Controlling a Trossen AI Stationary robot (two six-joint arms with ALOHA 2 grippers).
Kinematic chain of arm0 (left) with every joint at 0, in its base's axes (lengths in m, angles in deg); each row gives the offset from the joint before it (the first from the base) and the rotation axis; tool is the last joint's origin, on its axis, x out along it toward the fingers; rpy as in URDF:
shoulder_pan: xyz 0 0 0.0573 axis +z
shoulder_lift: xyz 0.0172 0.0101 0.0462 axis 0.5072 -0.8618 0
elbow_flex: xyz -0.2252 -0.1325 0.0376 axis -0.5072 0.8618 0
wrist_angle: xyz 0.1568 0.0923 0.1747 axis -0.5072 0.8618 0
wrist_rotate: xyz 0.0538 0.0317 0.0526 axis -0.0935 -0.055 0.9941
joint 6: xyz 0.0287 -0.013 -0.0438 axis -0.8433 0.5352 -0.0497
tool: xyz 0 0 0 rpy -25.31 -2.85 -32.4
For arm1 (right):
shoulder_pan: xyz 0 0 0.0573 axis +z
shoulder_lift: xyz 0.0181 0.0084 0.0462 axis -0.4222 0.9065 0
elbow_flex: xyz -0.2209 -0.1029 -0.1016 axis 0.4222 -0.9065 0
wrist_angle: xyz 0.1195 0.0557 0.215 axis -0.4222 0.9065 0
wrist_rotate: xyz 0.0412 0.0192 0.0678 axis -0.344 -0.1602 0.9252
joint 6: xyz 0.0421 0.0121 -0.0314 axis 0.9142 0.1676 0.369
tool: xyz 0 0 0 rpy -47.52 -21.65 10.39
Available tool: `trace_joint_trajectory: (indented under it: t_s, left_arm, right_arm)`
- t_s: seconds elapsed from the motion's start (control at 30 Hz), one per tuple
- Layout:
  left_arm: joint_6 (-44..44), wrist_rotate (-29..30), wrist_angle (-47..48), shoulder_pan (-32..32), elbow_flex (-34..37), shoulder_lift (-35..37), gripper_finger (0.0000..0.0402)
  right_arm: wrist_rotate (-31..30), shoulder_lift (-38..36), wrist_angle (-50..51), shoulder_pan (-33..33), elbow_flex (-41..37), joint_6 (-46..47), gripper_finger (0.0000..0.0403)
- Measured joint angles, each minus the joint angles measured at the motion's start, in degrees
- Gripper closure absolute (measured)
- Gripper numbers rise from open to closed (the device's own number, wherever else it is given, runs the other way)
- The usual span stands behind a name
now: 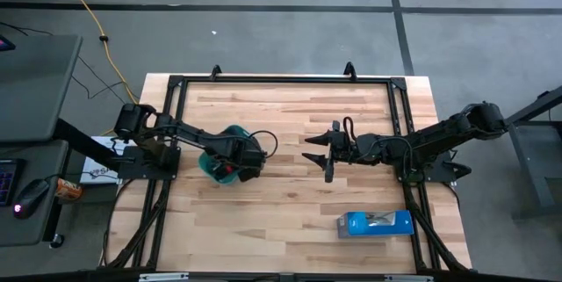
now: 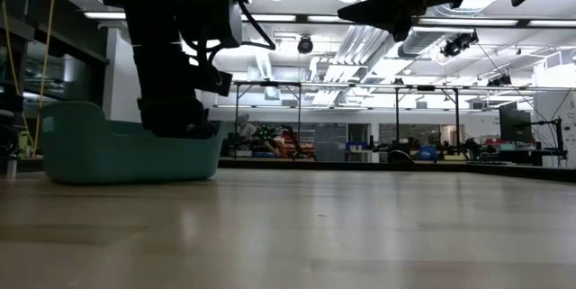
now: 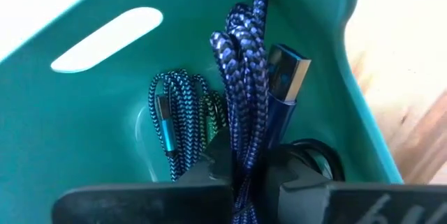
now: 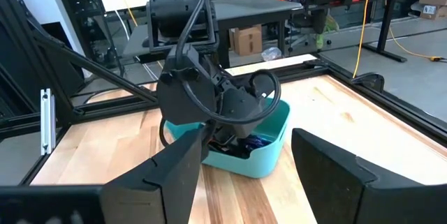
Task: Pick and place USB-C Cables
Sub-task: Put the dark blue charger cable into the bin
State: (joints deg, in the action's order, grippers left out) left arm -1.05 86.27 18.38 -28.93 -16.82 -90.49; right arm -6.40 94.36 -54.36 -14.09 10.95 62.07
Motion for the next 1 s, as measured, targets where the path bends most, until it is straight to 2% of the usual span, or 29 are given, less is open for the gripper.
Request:
trace_joint_trajectory:
  t_s: [0.43, 0.53, 0.77, 1.0]
  left_arm:
    - [0.0, 1.1, -2.2, -0.2, 0.1, 0.0, 0.0369]
    - [0.0, 3.1, -2.4, -0.8, 0.1, 0.0, 0.036]
    - [0.0, 6.9, -2.5, -2.2, 0.0, 0.0, 0.0313]
    - [0.4, 7.4, -2.5, -2.4, 0.1, 0.0, 0.0258]
  right_arm:
    - [0.0, 0.0, 0.0, 0.0, 0.0, 0.0, 0.0187]
    - [0.0, 0.0, 0.0, 0.0, 0.0, -0.1, 0.0187]
    - [0.0, 0.0, 0.0, 0.0, 0.0, -0.1, 0.0187]
    - [0.0, 0.0, 0.0, 0.0, 0.0, -0.1, 0.0187]
